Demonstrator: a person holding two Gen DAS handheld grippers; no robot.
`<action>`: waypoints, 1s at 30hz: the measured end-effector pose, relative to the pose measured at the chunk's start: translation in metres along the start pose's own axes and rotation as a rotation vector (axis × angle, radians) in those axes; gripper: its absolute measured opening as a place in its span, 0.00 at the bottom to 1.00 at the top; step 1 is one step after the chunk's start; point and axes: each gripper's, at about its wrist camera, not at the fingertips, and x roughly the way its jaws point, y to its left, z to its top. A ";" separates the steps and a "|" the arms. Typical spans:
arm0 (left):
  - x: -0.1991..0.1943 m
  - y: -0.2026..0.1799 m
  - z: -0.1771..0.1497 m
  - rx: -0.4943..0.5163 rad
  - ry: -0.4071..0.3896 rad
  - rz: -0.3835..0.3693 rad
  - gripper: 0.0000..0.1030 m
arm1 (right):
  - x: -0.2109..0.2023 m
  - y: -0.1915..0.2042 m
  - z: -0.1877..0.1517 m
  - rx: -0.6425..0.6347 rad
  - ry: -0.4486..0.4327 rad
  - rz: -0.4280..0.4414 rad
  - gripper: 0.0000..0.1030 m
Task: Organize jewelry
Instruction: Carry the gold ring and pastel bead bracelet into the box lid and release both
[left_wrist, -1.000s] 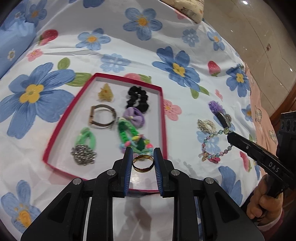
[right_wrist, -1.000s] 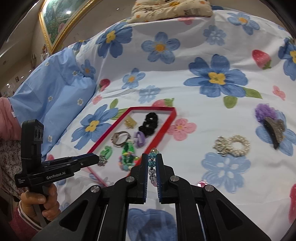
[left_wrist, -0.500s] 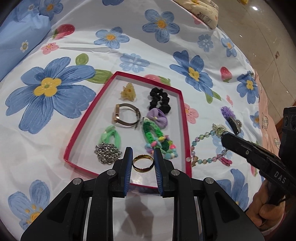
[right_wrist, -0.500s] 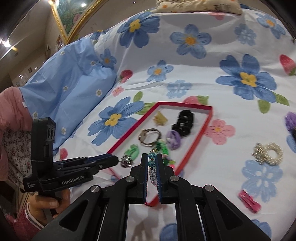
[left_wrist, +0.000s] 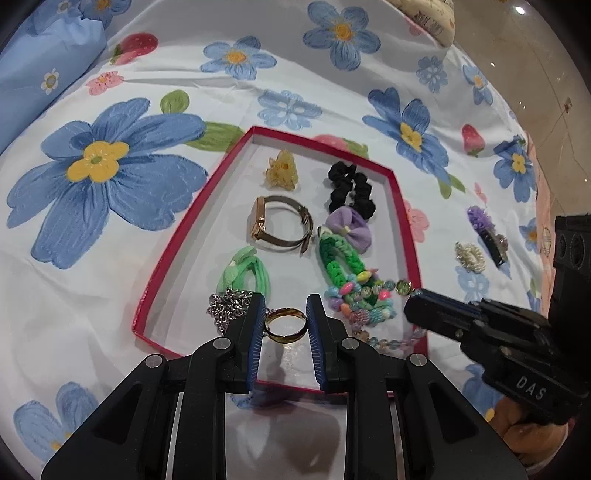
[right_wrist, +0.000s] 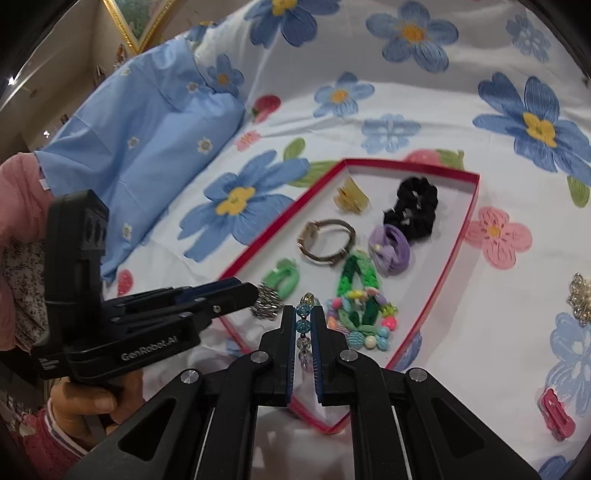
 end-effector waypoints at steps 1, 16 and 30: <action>0.004 0.001 -0.001 0.001 0.007 0.005 0.20 | 0.002 -0.004 -0.001 0.003 0.007 -0.008 0.07; 0.025 0.007 -0.008 0.025 0.046 0.048 0.20 | 0.026 -0.028 0.000 0.014 0.062 -0.065 0.08; 0.027 0.009 -0.010 0.019 0.053 0.046 0.20 | 0.034 -0.029 0.000 0.007 0.073 -0.065 0.08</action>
